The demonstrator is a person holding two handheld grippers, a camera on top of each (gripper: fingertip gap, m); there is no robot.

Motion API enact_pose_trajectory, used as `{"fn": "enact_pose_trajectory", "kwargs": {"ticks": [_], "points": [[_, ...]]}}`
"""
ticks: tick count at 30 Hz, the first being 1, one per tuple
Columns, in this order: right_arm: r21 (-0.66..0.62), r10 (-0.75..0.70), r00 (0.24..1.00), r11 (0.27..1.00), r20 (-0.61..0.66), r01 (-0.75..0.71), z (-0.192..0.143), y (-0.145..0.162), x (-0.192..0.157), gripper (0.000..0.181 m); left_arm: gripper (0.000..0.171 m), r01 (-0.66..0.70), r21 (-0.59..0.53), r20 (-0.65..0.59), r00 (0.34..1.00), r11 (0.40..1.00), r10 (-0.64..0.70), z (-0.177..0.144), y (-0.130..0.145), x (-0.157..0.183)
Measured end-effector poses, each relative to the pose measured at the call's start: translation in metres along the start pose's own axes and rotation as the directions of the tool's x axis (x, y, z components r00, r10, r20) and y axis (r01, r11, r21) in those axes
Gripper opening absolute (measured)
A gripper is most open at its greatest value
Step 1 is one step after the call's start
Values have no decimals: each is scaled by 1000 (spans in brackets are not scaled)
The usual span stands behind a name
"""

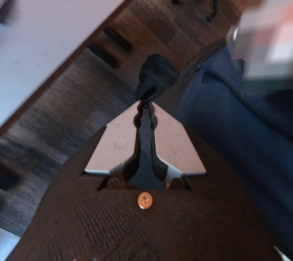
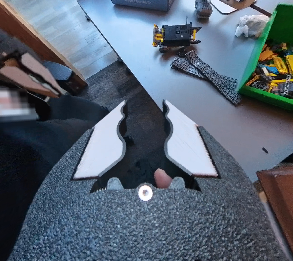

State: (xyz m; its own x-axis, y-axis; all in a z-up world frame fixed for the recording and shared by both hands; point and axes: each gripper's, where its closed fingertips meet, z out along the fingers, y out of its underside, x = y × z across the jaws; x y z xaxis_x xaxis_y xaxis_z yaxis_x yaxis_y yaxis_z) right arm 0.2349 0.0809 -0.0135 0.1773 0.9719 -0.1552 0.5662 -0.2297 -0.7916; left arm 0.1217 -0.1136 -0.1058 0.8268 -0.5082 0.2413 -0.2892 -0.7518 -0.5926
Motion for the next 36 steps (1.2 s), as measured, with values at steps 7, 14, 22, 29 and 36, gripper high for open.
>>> {"fn": "enact_pose_trajectory", "kwargs": {"ticks": [7, 14, 22, 29, 36], "points": [[68, 3, 1000, 998, 16, -4, 13, 54, 6, 41, 6, -54, 74, -11, 998, 996, 55, 38, -80, -41], [91, 98, 995, 991, -11, -96, 64, 63, 13, 42, 6, -94, -5, -25, 995, 996, 94, 36, -87, -78], [182, 153, 957, 977, -245, -109, 115, 52, 75, 41, 6, -297, 143, -251, 912, 944, 325, 83, -96, -127], [233, 185, 951, 964, -249, -127, 199, 64, 87, 41, 6, -360, 357, -318, 821, 862, 475, 93, -73, -167], [315, -81, 967, 936, -240, 156, 252, 47, 72, 43, 5, -425, 434, -196, 816, 794, 544, 102, -29, -198]]}}
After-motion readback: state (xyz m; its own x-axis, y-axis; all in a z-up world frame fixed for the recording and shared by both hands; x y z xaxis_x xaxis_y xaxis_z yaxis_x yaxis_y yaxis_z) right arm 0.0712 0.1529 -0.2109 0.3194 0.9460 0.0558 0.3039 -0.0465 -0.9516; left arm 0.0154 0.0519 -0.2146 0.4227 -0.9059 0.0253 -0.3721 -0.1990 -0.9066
